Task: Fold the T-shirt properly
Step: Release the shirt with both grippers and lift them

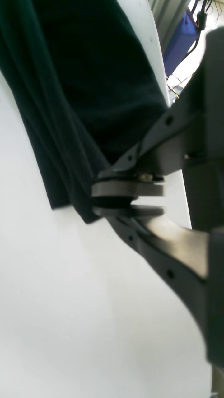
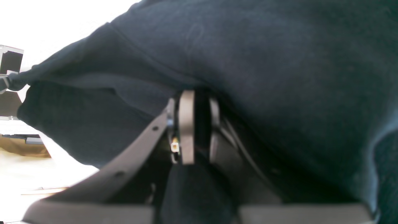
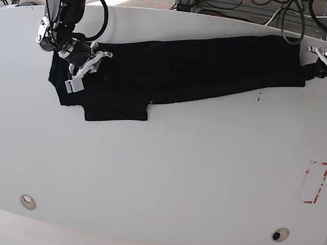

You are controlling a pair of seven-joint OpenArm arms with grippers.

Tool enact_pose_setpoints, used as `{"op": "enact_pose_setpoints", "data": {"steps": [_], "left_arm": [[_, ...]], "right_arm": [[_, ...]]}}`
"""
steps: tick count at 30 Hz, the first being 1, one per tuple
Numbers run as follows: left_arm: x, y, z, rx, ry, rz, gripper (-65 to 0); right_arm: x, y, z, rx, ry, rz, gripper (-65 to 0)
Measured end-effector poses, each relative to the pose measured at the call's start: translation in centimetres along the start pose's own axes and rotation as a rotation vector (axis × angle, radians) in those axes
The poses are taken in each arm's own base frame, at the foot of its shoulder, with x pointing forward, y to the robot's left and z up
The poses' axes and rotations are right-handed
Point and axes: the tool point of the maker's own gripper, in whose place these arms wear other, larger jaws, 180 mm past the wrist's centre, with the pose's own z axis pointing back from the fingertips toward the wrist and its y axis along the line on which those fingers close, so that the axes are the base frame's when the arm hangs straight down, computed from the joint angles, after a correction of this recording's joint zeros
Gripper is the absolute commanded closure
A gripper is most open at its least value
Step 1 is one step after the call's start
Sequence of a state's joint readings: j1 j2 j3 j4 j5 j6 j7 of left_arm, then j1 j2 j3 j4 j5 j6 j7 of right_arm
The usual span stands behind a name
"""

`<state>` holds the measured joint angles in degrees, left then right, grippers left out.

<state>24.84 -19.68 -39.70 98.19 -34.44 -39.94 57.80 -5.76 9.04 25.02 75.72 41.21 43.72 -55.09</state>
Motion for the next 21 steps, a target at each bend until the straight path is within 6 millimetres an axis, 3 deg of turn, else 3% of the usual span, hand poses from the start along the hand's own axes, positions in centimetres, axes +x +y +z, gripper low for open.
{"op": "enact_pose_setpoints", "data": {"steps": [7,12,16,21], "left_arm": [[-1.9,1.5,-1.1,0.048,0.080,0.015,-4.3],[-2.6,1.2,-2.0,0.039,0.128,0.009,-21.4],[-2.0,0.8,-2.2,0.026,0.109,0.000,-35.8],[-1.3,0.5,-1.4,0.042,0.128,-0.047,-37.4]], "right_arm": [[0.0,0.0,0.0,0.000,0.001,0.001,-7.8],[0.0,0.0,0.0,0.000,0.002,0.001,-7.8],[0.0,0.0,0.0,0.000,0.001,0.000,-8.4],[0.2,0.1,0.1,-0.003,0.001,0.010,-8.9]]}}
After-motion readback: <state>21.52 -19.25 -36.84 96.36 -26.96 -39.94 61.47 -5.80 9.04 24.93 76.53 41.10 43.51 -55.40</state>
